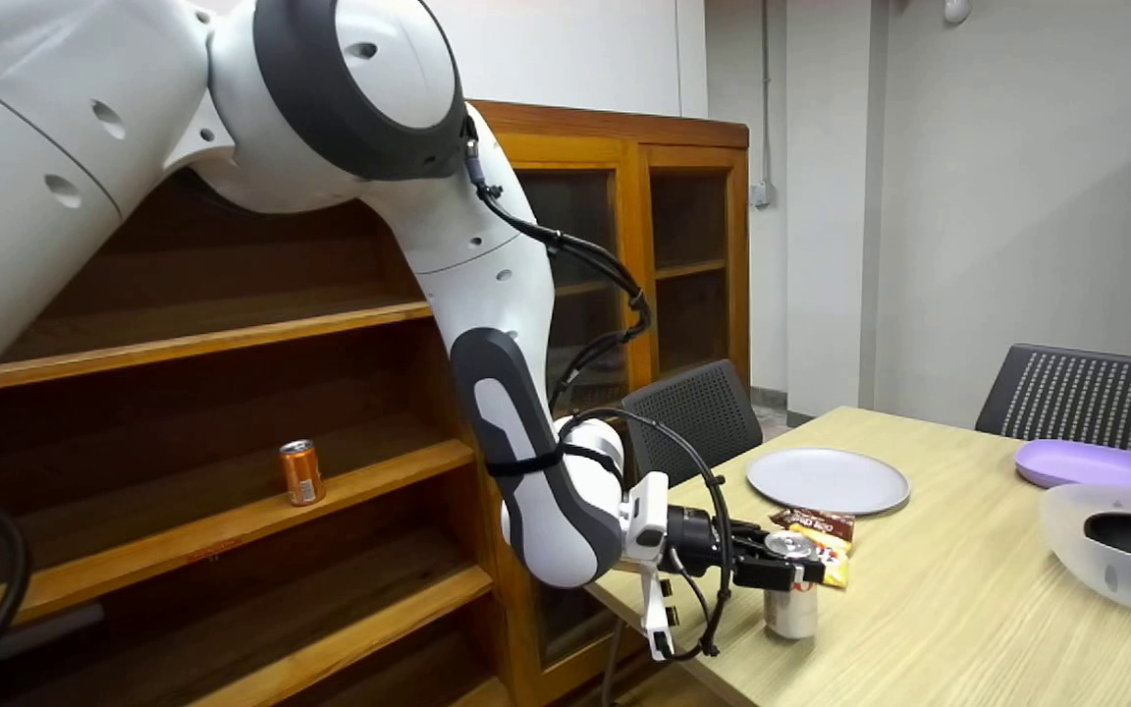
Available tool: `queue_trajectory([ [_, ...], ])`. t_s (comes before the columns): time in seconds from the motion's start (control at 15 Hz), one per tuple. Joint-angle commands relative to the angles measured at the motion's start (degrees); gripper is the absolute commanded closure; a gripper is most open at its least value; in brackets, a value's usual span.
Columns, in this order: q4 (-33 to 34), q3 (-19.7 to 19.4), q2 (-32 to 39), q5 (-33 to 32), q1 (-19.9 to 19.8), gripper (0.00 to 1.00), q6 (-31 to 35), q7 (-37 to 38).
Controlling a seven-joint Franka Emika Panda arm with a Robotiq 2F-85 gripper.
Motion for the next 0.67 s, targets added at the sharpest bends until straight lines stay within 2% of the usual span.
queue_trajectory([
  [0.0,-4.46,0.79,-5.27,-0.43,1.9,0.6,-1.3,-0.81],
  [0.6,-8.5,3.41,-10.4,-0.58,7.39,0.6,-2.72,-1.5],
])
